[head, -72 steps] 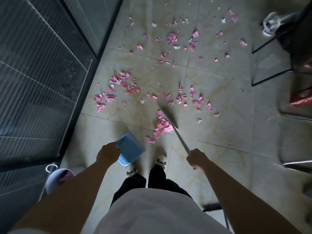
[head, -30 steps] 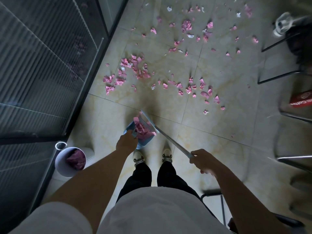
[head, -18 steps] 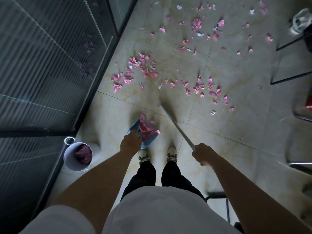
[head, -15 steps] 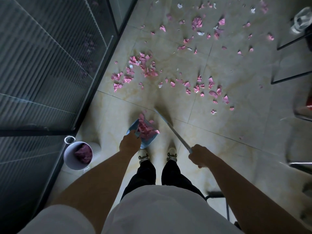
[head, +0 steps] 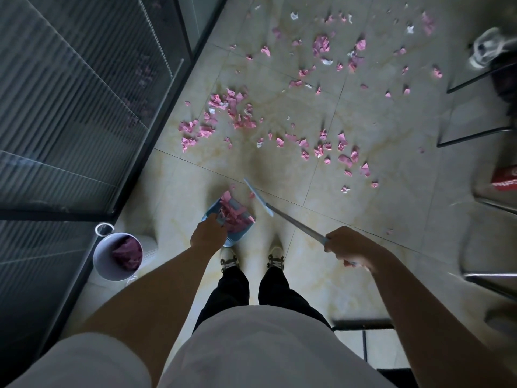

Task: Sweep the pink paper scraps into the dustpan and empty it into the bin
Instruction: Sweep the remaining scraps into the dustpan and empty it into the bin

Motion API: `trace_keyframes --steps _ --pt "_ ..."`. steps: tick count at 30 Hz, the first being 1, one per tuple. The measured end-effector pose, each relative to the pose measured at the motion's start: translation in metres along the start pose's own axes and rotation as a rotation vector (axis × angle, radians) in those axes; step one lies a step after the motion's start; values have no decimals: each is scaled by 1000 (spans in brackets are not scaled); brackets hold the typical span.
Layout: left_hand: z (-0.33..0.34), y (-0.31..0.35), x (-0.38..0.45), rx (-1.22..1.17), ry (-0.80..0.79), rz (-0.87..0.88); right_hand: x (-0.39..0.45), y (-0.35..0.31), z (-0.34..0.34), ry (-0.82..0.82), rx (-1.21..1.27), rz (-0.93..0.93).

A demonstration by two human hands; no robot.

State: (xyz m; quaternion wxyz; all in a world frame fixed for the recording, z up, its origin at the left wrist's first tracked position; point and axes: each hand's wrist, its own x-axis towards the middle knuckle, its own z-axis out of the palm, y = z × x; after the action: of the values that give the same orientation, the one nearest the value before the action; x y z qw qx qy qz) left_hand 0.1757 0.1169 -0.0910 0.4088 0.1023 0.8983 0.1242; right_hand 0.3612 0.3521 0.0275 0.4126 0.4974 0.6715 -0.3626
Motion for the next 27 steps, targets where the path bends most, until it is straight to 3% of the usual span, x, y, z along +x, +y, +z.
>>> trace_keyframes --steps 9,21,27 --pt "-5 -25 -10 -63 86 -59 27 -37 23 84 18 -21" --pt "-5 -41 -8 -64 83 -105 15 -61 64 -98 -237 -108" --pt "-2 -38 -8 -82 72 -97 4 -63 45 -176 -196 -146"
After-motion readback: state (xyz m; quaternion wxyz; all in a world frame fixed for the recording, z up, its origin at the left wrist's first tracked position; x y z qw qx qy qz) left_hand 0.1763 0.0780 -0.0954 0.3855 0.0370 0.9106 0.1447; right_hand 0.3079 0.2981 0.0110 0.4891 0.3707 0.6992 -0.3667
